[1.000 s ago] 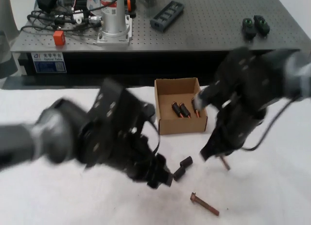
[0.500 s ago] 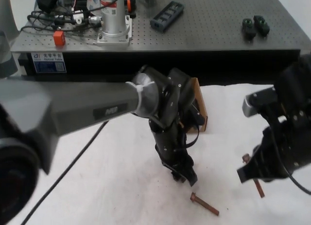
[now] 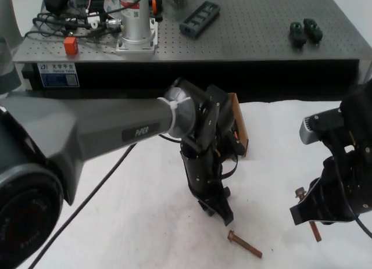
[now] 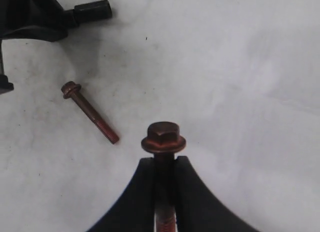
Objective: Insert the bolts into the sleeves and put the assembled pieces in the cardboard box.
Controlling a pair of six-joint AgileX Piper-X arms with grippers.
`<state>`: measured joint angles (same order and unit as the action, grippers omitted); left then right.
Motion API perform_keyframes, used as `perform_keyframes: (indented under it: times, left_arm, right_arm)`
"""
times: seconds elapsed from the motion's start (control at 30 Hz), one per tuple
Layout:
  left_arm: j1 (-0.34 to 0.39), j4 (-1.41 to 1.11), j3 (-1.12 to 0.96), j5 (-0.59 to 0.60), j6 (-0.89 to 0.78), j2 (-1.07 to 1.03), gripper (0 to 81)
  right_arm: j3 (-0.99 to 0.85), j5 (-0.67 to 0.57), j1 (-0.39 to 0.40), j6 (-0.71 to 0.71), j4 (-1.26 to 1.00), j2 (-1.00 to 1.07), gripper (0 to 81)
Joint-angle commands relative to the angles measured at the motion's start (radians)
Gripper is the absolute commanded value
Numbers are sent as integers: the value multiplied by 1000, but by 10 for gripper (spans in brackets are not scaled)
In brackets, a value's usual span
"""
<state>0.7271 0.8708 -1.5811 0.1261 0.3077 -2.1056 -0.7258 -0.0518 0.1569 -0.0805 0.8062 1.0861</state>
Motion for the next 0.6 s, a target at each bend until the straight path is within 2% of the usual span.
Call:
perform_keyframes:
  times: [0.0,0.13,0.27,0.4,0.5,0.57]
  left_arm:
    - [-12,-10,15,27,-90,103,7]
    - [-50,-151,178,110,-199,292,7]
    - [-58,-476,490,276,-292,518,7]
    - [-57,-882,756,476,-389,690,7]
    - [-57,-1100,875,556,-507,764,7]
    - [-57,-1174,916,563,-569,795,7]
  right_arm:
    - [6,-45,-6,24,-61,-39,11]
    - [75,-221,-6,161,-253,-129,11]
    - [187,-439,4,428,-655,-183,11]
    - [260,-463,34,646,-1089,-164,11]
    - [262,-463,67,731,-1228,-130,11]
    - [262,-463,91,742,-1261,-110,11]
